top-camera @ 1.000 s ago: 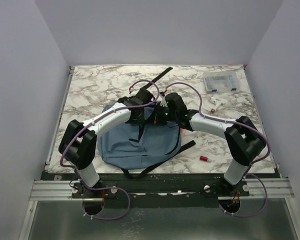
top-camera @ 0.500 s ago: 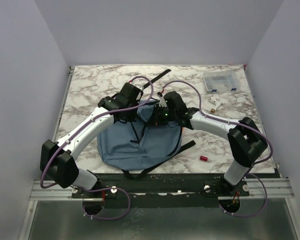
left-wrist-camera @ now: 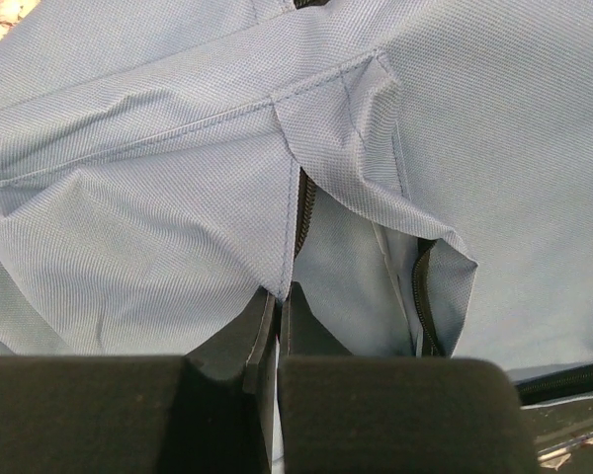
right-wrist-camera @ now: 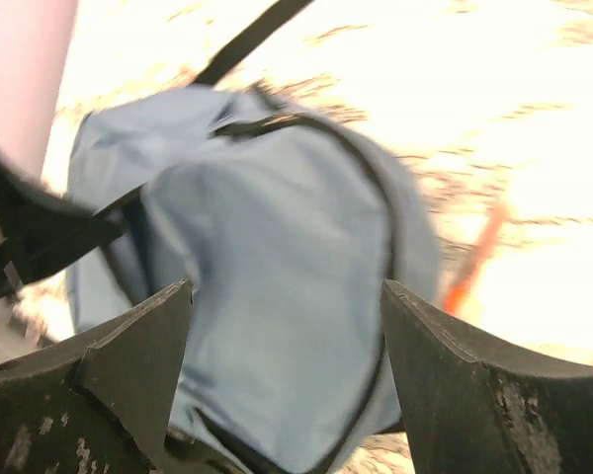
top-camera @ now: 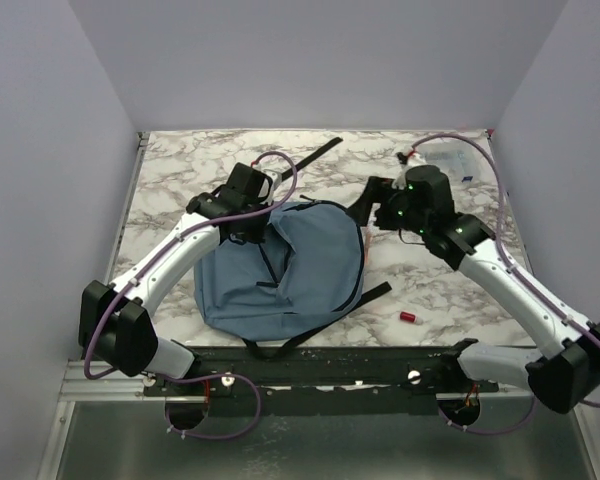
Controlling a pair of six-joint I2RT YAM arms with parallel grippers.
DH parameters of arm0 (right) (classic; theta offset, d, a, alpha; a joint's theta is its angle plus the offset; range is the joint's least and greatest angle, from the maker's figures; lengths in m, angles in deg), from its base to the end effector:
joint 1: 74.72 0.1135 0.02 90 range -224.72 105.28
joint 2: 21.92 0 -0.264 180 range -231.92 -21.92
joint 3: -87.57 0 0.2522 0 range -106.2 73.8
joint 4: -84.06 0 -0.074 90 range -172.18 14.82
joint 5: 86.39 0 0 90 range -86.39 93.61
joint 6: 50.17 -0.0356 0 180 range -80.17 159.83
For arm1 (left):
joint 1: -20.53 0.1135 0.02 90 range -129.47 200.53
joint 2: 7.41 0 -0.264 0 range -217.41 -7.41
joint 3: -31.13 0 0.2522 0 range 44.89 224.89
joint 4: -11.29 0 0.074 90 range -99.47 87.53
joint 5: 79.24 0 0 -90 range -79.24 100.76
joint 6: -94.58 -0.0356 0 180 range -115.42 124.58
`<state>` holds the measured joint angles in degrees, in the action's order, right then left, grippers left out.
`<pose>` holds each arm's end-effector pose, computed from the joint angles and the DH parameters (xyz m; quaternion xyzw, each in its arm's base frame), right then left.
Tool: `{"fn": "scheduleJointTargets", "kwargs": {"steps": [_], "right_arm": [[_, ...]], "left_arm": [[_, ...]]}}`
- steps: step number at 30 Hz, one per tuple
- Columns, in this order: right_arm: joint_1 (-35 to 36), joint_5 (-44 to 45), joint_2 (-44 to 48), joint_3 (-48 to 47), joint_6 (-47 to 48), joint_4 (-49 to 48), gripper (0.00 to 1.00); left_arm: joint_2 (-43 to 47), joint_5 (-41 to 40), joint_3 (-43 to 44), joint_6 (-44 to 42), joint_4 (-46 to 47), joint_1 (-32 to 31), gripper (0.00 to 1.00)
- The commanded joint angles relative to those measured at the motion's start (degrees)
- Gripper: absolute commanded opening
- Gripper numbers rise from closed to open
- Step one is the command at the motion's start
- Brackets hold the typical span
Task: Pack the student bag
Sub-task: Pick up the stationery from the center of the board.
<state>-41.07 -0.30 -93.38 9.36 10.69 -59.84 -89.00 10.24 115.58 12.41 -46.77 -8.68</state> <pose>0.2334 0.1583 0.3398 -0.0512 0.8613 0.2880 0.4154 0.2584 -0.1441 0.2972 0.1757 0.9379 -0.0909 0.2849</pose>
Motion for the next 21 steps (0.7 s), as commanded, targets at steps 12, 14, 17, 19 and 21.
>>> {"fn": "scheduleJointTargets", "kwargs": {"steps": [12,14,17,19,21], "right_arm": [[-16.0,7.7,-14.3,6.5,-2.5,6.3,0.75],[-15.4,7.4,-17.3,5.7,-2.7,4.8,0.75],[-13.5,7.0,-21.4,4.4,-3.1,3.0,0.75],[-12.1,8.0,-24.3,3.1,-3.4,2.9,0.75],[-11.2,9.0,-26.4,2.3,-3.8,2.6,0.75]], "left_arm": [[7.2,6.4,-5.3,0.1,3.5,2.1,0.00],[7.7,6.3,-5.6,0.2,3.6,2.1,0.00],[8.0,3.0,-5.7,-0.3,3.3,2.3,0.00],[8.3,1.7,-6.0,-0.2,3.3,2.7,0.00],[8.5,2.4,-6.0,-0.1,3.4,2.8,0.00]]}}
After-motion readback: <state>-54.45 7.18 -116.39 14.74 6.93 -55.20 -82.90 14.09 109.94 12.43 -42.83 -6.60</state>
